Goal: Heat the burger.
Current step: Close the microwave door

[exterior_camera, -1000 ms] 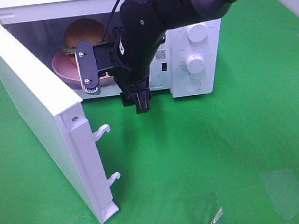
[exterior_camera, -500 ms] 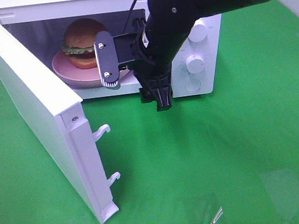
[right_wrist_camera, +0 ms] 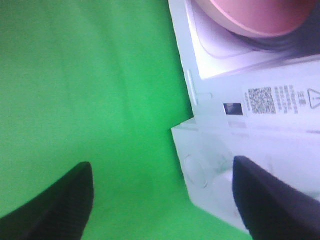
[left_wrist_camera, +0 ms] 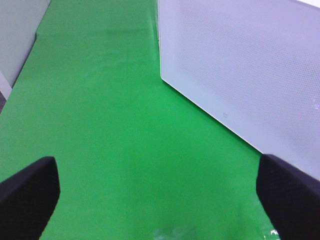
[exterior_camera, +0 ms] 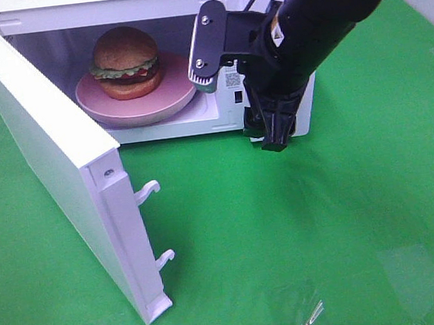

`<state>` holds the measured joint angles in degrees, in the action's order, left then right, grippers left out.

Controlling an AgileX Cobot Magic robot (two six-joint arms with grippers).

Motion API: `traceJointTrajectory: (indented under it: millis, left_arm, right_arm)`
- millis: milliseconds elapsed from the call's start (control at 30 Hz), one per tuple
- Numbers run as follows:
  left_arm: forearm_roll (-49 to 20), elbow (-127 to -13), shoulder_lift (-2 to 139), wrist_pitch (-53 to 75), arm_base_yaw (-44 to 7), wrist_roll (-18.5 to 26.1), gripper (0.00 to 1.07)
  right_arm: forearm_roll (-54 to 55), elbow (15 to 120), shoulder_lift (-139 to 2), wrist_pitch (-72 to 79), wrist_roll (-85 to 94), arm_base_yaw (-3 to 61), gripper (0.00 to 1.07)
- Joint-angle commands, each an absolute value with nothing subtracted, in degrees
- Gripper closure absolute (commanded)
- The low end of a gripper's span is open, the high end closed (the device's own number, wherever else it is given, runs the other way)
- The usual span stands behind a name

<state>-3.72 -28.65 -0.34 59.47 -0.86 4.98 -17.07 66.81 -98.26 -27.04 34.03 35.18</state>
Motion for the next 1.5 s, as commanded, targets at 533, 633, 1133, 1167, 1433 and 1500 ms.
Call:
traceJointTrajectory:
  millis: [533,633,1133,1167,1433,1500]
  left_arm:
    - [-4.0,-28.5,-0.4,59.4,-0.9,5.0,0.07]
    - [-4.0,-28.5,-0.4,59.4,-0.9,5.0,0.07]
    - [-4.0,-28.5,-0.4,59.4,-0.9,5.0,0.07]
    - [-4.0,-28.5,-0.4,59.4,-0.9,5.0,0.07]
    - [-4.0,-28.5,-0.4,59.4,-0.9,5.0,0.07]
    - [-4.0,-28.5,-0.4,59.4,-0.9,5.0,0.07]
  right_arm:
    - [-15.1,53.2,-80.0,-32.0,1.8,32.0,0.31]
    - [-13.3,52.0,-76.9,-35.6,-0.3,27.6,0.31]
    - [-11.1,51.0,-62.4,-47.8,-8.3,17.1,0.31]
    - [-11.1,51.0,-60.7,-49.8,-8.4,17.1,0.31]
    - [-10.9,51.0,-53.3,-56.6,-8.5,17.1,0.31]
    - [-10.9,51.0,-51.7,-57.4,-8.4,17.1,0.31]
